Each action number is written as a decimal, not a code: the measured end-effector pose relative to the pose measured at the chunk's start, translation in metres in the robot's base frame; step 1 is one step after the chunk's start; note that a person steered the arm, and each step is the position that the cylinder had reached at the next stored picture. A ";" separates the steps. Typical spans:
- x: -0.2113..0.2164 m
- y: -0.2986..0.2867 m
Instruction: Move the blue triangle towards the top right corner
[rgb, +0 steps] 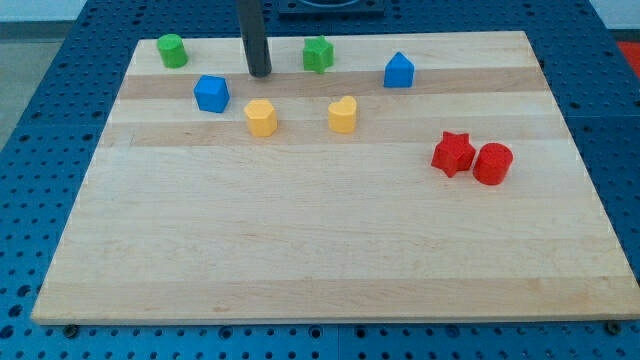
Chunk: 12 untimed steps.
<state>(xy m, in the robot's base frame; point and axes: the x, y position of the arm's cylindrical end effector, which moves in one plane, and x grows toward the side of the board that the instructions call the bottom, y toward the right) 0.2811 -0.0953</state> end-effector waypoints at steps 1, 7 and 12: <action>0.021 0.038; 0.018 0.178; 0.005 0.194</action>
<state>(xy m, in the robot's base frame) 0.2859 0.0987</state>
